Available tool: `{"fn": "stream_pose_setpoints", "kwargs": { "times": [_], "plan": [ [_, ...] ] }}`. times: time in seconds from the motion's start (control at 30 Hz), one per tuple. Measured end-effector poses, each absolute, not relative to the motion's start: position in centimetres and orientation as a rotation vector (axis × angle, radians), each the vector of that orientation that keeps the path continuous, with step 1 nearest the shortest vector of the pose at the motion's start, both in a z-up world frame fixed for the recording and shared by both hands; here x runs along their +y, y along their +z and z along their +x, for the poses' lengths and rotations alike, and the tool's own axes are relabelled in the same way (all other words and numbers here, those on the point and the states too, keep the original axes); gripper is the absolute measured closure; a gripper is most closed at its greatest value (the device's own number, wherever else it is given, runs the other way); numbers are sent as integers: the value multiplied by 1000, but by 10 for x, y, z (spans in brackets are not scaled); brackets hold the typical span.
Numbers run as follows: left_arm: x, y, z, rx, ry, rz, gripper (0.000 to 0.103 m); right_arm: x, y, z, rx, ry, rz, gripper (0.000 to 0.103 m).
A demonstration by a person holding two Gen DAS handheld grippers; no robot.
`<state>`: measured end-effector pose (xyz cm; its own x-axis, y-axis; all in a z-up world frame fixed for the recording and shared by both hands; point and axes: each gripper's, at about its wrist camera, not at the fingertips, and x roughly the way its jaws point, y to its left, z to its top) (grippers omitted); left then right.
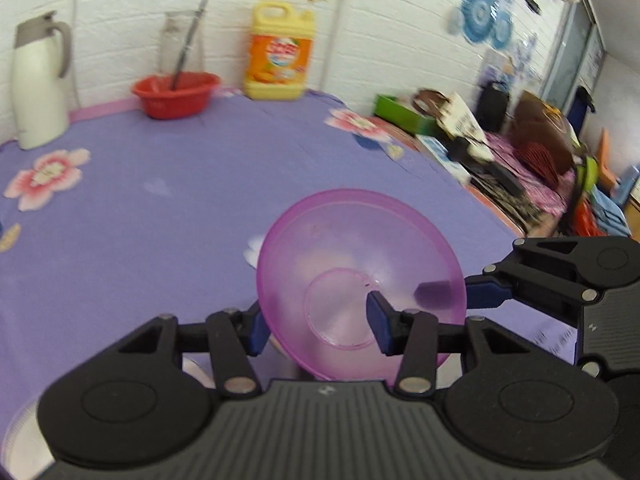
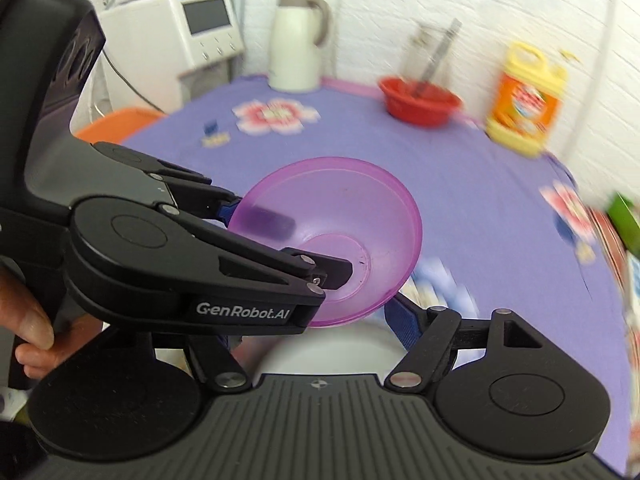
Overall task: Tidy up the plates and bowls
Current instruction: 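Lower the pink bowl into the white bowl with the left tool and release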
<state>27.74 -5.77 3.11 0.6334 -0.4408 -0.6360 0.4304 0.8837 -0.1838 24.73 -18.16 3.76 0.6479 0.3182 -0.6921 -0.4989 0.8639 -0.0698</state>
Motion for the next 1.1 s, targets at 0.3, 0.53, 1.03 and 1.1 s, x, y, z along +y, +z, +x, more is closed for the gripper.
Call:
{"fn": "stream_pose_setpoints", "kwargs": {
  "times": [0.3, 0.53, 1.03, 1.1],
  "plan": [
    [-79, 16, 261, 763, -503, 14, 53, -207, 19, 218, 731, 475, -233, 0],
    [-72, 22, 249, 719, -551, 67, 34, -225, 19, 207, 732, 478, -226, 0],
    [-8, 32, 239, 652, -383, -256, 6, -280, 0, 175, 649, 385, 123, 0],
    [-5, 26, 240, 674, -373, -298, 6, -285, -5, 172, 605, 333, 184, 0]
  ]
}}
